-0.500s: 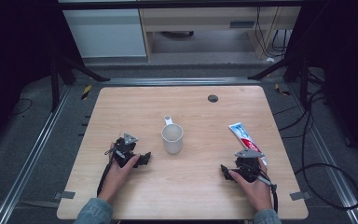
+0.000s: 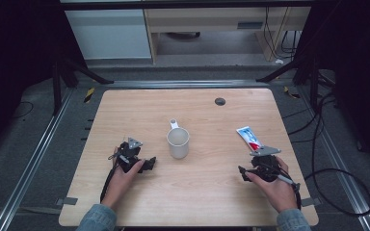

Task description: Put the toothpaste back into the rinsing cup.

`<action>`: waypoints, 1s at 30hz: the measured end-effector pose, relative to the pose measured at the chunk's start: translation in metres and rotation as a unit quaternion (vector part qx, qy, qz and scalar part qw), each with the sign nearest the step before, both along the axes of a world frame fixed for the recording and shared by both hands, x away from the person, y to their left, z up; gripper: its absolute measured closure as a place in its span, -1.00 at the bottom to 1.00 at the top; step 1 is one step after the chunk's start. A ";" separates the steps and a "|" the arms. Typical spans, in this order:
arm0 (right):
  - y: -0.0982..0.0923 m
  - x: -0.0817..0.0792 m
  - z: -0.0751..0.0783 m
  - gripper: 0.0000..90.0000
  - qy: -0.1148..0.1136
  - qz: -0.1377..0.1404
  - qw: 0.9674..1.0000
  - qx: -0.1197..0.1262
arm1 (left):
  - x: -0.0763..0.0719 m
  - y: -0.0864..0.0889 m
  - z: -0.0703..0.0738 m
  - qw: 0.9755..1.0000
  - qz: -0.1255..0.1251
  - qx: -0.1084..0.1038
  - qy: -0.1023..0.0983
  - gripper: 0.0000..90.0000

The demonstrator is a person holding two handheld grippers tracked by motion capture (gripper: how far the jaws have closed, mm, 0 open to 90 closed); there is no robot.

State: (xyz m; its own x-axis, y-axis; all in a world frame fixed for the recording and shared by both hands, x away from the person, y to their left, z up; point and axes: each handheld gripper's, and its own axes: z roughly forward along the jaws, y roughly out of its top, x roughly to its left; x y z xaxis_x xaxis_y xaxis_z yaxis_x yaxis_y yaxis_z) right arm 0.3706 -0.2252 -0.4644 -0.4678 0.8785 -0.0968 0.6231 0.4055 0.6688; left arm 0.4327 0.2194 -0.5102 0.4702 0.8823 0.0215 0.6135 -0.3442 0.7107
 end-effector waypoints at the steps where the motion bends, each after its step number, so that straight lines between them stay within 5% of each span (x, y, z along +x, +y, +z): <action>1: -0.002 0.001 0.005 -0.51 0.005 -0.002 1.000 -0.009 | 0.000 0.000 0.000 1.000 0.000 0.000 0.000 -1.00; 11: -0.016 0.012 0.039 -0.52 0.027 0.002 0.997 -0.072 | 0.000 0.000 0.000 1.000 0.001 0.000 0.000 -1.00; 18: -0.026 0.036 0.056 -0.49 0.055 -0.004 0.996 -0.075 | 0.000 0.000 0.000 1.000 0.001 0.000 0.000 -1.00; 24: -0.030 0.054 0.066 -0.42 0.085 -0.008 0.991 -0.103 | 0.000 0.000 0.000 1.000 0.001 0.000 0.000 -1.00; 30: -0.035 0.069 0.076 -0.34 0.097 -0.019 0.990 -0.097 | 0.000 0.000 0.000 1.000 0.001 0.000 0.000 -1.00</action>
